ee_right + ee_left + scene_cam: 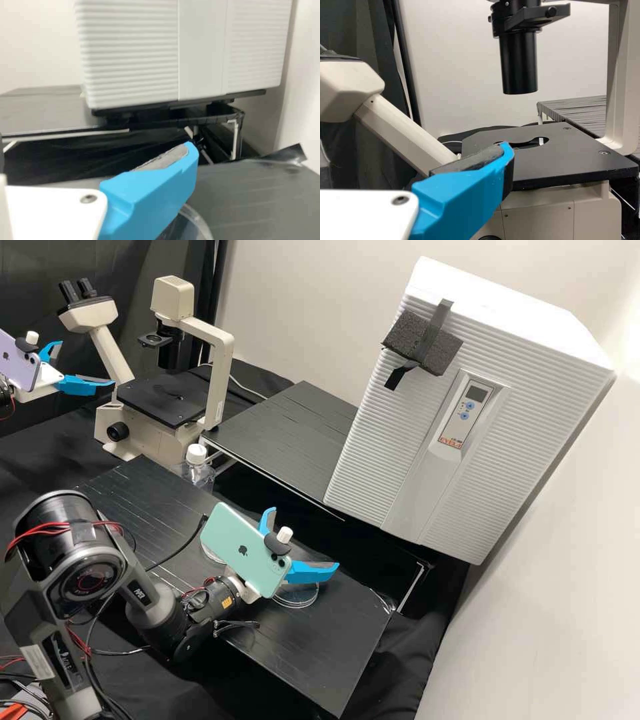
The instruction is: Close the petri dish lid.
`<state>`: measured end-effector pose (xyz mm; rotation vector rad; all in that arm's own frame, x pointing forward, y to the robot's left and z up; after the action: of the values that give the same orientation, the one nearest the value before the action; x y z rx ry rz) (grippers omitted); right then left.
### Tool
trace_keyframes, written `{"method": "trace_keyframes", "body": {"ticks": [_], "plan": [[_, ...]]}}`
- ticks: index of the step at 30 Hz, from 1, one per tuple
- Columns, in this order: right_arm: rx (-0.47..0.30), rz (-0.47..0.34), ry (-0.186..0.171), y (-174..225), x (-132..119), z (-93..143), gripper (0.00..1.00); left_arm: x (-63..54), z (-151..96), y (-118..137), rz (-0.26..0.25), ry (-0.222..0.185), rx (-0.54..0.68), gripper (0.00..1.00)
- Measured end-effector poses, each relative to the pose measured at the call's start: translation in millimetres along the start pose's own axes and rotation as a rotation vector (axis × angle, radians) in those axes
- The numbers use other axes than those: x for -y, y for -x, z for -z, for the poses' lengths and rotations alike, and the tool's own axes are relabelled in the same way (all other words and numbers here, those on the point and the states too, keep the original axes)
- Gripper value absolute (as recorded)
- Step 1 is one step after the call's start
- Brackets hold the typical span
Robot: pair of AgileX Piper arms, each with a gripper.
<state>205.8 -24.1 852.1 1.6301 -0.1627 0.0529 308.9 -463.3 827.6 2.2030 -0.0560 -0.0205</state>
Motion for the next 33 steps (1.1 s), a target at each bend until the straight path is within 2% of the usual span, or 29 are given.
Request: {"method": "trace_keyframes", "body": {"ticks": [16, 19, 24, 27, 33], "plan": [[0.012, 0.014, 0.033, 10, -5, -10, 1.0, 0.0, 0, 0, 0.0, 0.0, 0.0, 1.0], [0.015, 0.008, 0.015, 14, -5, -12, 1.0, 0.0, 0, 0, 0.0, 0.0, 0.0, 1.0], [0.024, -0.002, 0.021, 19, -8, -15, 1.0, 0.0, 0, 0, 0.0, 0.0, 0.0, 1.0], [0.026, -0.004, 0.012, 23, -9, -15, 1.0, 0.0, 0, 0, 0.0, 0.0, 0.0, 1.0], [0.025, 0.01, 0.024, 31, -8, -17, 1.0, 0.0, 0, 0, 0.0, 0.0, 0.0, 1.0]]}}
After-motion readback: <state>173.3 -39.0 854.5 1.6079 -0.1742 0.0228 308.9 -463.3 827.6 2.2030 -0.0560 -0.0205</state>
